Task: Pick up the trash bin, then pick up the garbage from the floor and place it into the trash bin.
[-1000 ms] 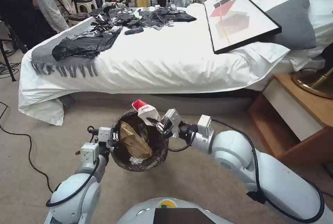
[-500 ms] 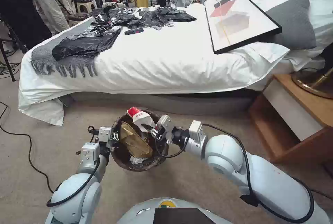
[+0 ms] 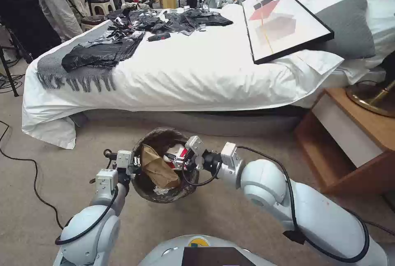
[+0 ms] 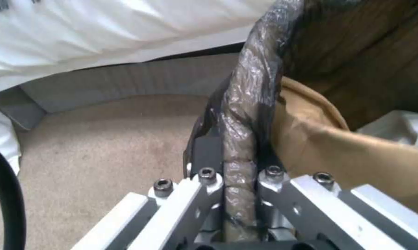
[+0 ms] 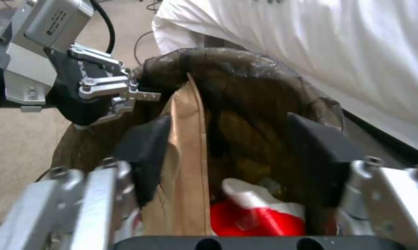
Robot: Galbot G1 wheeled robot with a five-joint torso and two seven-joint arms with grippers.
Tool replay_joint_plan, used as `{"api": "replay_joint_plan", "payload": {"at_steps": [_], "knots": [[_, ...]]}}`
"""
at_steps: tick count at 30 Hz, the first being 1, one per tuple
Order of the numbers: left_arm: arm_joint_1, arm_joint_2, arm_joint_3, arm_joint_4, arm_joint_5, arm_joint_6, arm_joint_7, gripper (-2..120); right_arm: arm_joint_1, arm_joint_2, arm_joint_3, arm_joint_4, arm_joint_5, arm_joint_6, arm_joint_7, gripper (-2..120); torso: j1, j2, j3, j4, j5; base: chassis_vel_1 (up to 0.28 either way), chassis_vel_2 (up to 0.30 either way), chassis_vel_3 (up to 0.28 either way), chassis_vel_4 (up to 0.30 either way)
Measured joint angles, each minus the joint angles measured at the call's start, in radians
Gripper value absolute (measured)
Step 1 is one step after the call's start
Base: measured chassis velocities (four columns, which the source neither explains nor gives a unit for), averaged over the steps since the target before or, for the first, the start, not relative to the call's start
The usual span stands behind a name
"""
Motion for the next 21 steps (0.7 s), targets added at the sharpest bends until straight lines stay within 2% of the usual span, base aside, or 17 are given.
{"api": "replay_joint_plan", "payload": {"at_steps": [4, 5, 8, 10, 16, 21], "knots": [[0.0, 0.0, -0.001, 0.0, 0.0, 0.0, 0.0, 2, -0.003, -0.001, 0.007, 0.005, 0.001, 0.0, 0.001, 77, 0.0, 0.0, 0.0, 0.0, 0.0, 0.0, 0.0, 0.0, 0.0], [0.0, 0.0, -0.001, 0.0, 0.0, 0.0, 0.0, 2, -0.003, -0.001, 0.007, 0.005, 0.001, 0.0, 0.001, 77, 0.0, 0.0, 0.0, 0.0, 0.0, 0.0, 0.0, 0.0, 0.0], [-0.001, 0.0, -0.002, 0.0, -0.001, 0.0, 0.0, 2, -0.006, -0.001, 0.02, 0.013, 0.002, 0.001, 0.002, 93, 0.0, 0.0, 0.0, 0.0, 0.0, 0.0, 0.0, 0.0, 0.0], [-0.001, 0.0, -0.002, 0.0, -0.001, 0.0, 0.0, 2, -0.008, -0.001, 0.025, 0.014, 0.003, 0.002, 0.002, 97, 0.0, 0.0, 0.0, 0.0, 0.0, 0.0, 0.0, 0.0, 0.0], [-0.001, -0.001, -0.004, 0.001, -0.001, 0.0, 0.0, 2, -0.023, -0.003, 0.072, 0.035, 0.012, 0.011, 0.005, 100, 0.0, 0.0, 0.0, 0.0, 0.0001, 0.0, 0.0, 0.0, 0.0], [-0.001, -0.001, -0.009, 0.001, -0.001, 0.0, 0.0, 2, -0.037, -0.013, 0.134, 0.062, 0.026, 0.07, 0.039, 100, 0.0, 0.0, 0.0, 0.0, 0.0001, 0.0, 0.0, 0.0, 0.0]]}}
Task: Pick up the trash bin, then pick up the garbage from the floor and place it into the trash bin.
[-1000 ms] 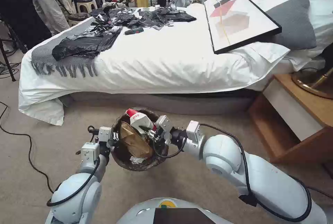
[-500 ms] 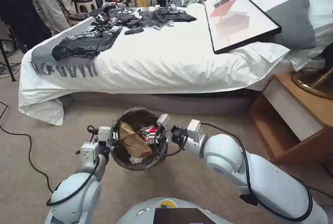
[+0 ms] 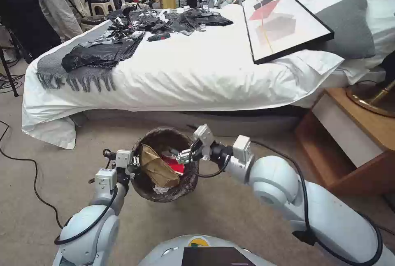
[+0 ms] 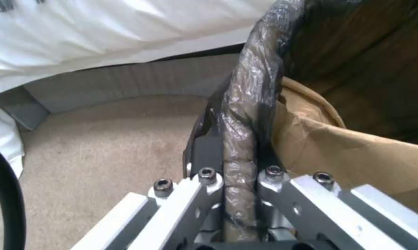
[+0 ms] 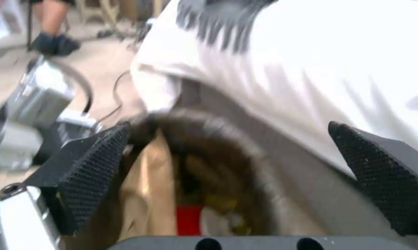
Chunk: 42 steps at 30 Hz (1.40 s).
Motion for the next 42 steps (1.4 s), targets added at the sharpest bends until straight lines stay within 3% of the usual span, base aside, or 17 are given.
{"api": "replay_joint_plan", "payload": {"at_steps": [4, 9, 12, 13, 15, 16, 19, 21, 22, 23, 25, 27, 34, 42], "knots": [[0.0, -0.002, -0.003, 0.0, -0.002, -0.001, 0.0, 2, -0.058, -0.005, 0.072, 0.003, -0.019, 0.086, 0.038, 100, 0.0, 0.0, 0.0, 0.0001, 0.0, 0.0, 0.0, 0.0, 0.0], [0.0, -0.001, -0.01, 0.0, -0.007, -0.001, 0.0, 2, -0.139, 0.005, 0.185, 0.009, -0.03, 0.127, 0.06, 100, 0.0, 0.0, 0.0, -0.0002, 0.0001, 0.0, 0.0, 0.0, 0.0], [-0.002, 0.0, -0.01, 0.0, -0.009, -0.002, 0.0, 2, -0.258, 0.033, 0.336, 0.019, -0.073, 0.157, 0.059, 100, 0.0, 0.0, 0.0, 0.0001, 0.0001, 0.0, 0.0, 0.0, 0.0], [-0.002, 0.0, -0.01, 0.0, -0.009, -0.002, 0.0, 2, -0.258, 0.033, 0.336, 0.019, -0.073, 0.157, 0.059, 100, 0.0, 0.0, 0.0, 0.0001, 0.0001, 0.0, 0.0, 0.0, 0.0], [-0.003, -0.001, -0.009, 0.001, -0.009, -0.003, 0.0, 2, -0.388, 0.072, 0.46, 0.024, -0.137, 0.188, 0.04, 100, 0.0, 0.0, 0.0, 0.0, 0.0002, 0.0, 0.0, 0.0, 0.0], [-0.003, -0.001, -0.009, 0.001, -0.009, -0.003, 0.0, 2, -0.388, 0.072, 0.46, 0.024, -0.137, 0.188, 0.04, 100, 0.0, 0.0, 0.0, 0.0, 0.0002, 0.0, 0.0, 0.0, 0.0], [-0.004, 0.004, -0.01, 0.001, -0.01, -0.004, 0.0, 2, -0.586, 0.153, 0.623, 0.023, -0.253, 0.273, 0.004, 100, 0.0, 0.0, 0.0, -0.0004, -0.0001, 0.0, 0.0, 0.0, 0.0], [-0.004, 0.005, -0.01, 0.001, -0.01, -0.005, 0.0, 2, -0.612, 0.17, 0.644, 0.021, -0.274, 0.29, -0.001, 100, 0.0, 0.0, 0.0, -0.0003, 0.0001, 0.0, 0.0, 0.0, 0.0], [-0.004, 0.006, -0.01, 0.001, -0.01, -0.005, 0.0, 2, -0.669, 0.215, 0.687, 0.014, -0.326, 0.331, -0.01, 100, 0.0, 0.0, 0.0, -0.0004, 0.0, 0.0, 0.0, 0.0, 0.0], [-0.004, 0.006, -0.01, 0.001, -0.01, -0.007, 0.0, 2, -0.716, 0.267, 0.721, 0.007, -0.379, 0.369, -0.017, 100, 0.0, 0.0, 0.0, 0.0011, -0.0003, 0.0, 0.0, 0.0, 0.0], [-0.004, 0.006, -0.01, 0.002, -0.01, -0.007, 0.0, 2, -0.736, 0.296, 0.734, 0.004, -0.401, 0.383, -0.018, 100, 0.0, 0.0, 0.0, 0.0007, -0.0002, 0.0, 0.0, 0.0, 0.0], [0.002, 0.006, -0.014, 0.0, -0.01, -0.009, 0.001, 2, -0.839, 0.419, 0.805, -0.015, -0.481, 0.47, -0.037, 100, 0.0, 0.0, 0.0, -0.0003, -0.0002, 0.0, 0.0, 0.0, 0.0], [0.014, -0.001, -0.015, -0.001, -0.003, -0.015, 0.0, 2, -0.96, 0.553, 0.856, -0.022, -0.555, 0.6, -0.051, 100, 0.0, 0.0, 0.0, 0.0, -0.0003, 0.0, 0.0, 0.0, 0.0], [0.026, -0.003, -0.015, -0.005, 0.001, -0.015, -0.002, 2, -0.981, 0.593, 0.821, -0.02, -0.597, 0.64, -0.038, 100, 0.0, 0.0, 0.0, 0.0, -0.0001, 0.0, 0.0, 0.0, 0.0]]}}
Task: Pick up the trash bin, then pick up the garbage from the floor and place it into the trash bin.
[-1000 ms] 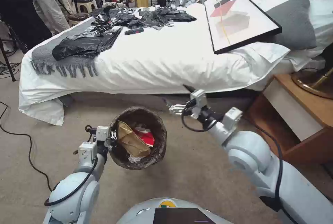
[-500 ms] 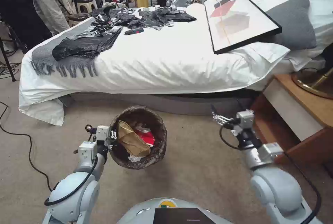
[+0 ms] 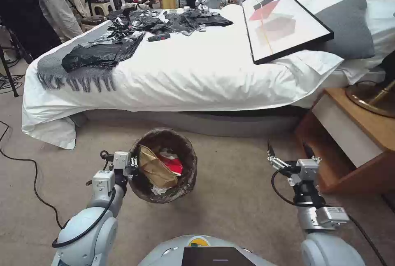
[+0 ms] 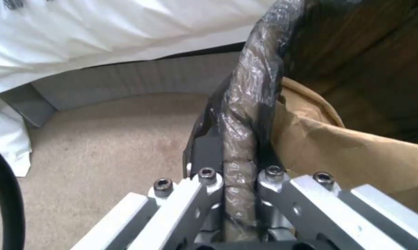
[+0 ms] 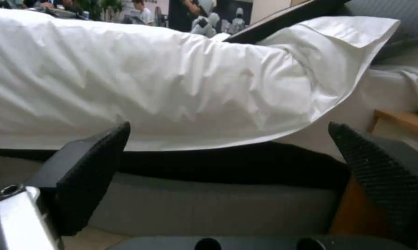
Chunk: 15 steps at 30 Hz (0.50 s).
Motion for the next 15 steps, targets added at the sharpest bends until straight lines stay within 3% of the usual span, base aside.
{"api": "replay_joint_plan", "payload": {"at_steps": [15], "knots": [[0.013, -0.005, 0.002, -0.018, 0.001, 0.012, -0.001, 2, 0.021, -0.022, -0.012, 0.011, 0.008, -0.036, 0.02, 100, 0.0, 0.0, 0.0, 0.0, 0.0001, 0.009, 0.008, 0.007, 0.007]]}}
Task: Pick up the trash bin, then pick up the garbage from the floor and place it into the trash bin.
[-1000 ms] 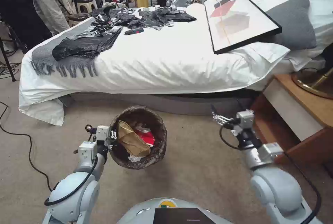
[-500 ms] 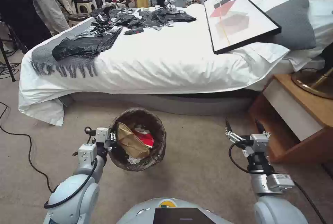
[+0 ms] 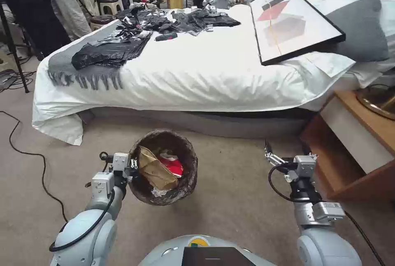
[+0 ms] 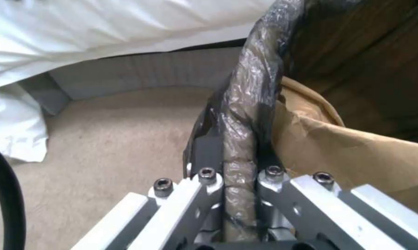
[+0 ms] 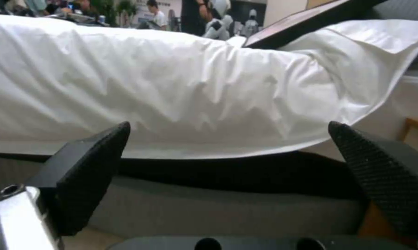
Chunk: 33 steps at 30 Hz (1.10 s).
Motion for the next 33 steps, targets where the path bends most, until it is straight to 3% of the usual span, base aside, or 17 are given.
{"api": "replay_joint_plan", "payload": {"at_steps": [33], "knots": [[0.002, -0.006, -0.004, -0.004, -0.001, 0.002, -0.002, 2, 0.003, -0.008, -0.016, -0.01, 0.005, -0.01, 0.005, 100, 0.0, 0.0, 0.0, 0.0001, 0.0, 0.058, 0.063, 0.063, 0.06]]}}
